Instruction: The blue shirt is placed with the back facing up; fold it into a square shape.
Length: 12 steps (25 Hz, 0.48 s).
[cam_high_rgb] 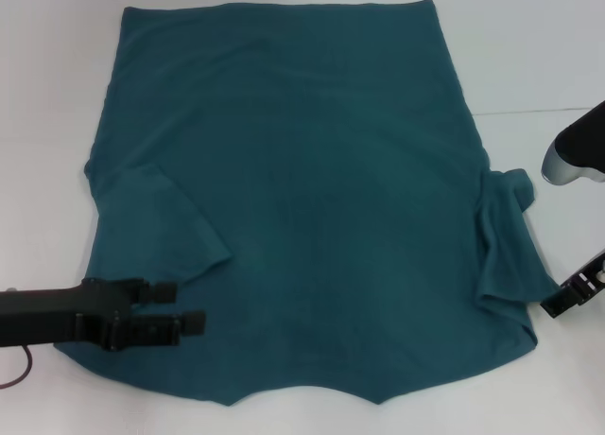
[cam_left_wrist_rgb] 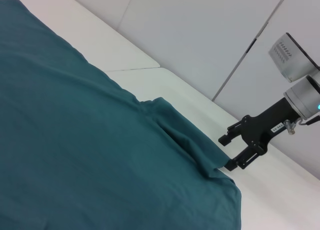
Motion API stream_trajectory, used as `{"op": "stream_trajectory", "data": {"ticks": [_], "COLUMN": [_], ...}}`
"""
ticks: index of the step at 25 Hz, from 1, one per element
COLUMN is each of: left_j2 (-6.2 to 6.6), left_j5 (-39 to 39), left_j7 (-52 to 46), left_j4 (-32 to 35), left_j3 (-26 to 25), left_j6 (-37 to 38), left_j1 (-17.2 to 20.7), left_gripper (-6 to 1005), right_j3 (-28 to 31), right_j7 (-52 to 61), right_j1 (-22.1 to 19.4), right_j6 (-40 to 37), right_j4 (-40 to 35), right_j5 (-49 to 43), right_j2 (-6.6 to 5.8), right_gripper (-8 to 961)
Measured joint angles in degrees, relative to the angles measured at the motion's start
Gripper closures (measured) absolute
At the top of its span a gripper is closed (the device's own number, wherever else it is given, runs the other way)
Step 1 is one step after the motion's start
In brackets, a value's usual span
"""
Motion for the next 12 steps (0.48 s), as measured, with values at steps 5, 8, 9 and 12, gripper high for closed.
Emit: {"op": "stream_trajectory", "data": {"ticks": [5,8,9,12], "left_j2": [0.01,0.02,0.02,0.00], "left_j5": [0.06,0.08,0.09,0.12], "left_j7": [-0.15,-0.26,-0.26,-0.35], "left_j4": [0.15,0.28,0.31,0.29], "left_j3": [0.00,-0.01,-0.01,-0.01], "left_j6": [0.00,0.01,0.01,0.02], "left_j1": [0.01,0.01,0.01,-0.05], "left_gripper": [137,137,137,137], "right_j3": [0.00,-0.05,-0.06,-0.08], "right_j7": [0.17,0.10,-0.01,-0.38], "right_j1": [0.51,0.72,0.72,0.49], "right_j6": [2.11,4.17,4.95,6.67], "right_j4": [2.37,3.72,3.89,3.84], "right_j5": [-0.01,0.00,-0.01,-0.01], "right_j2": [-0.02,0.26,0.43,0.91], "right_gripper": [39,38,38,44]}}
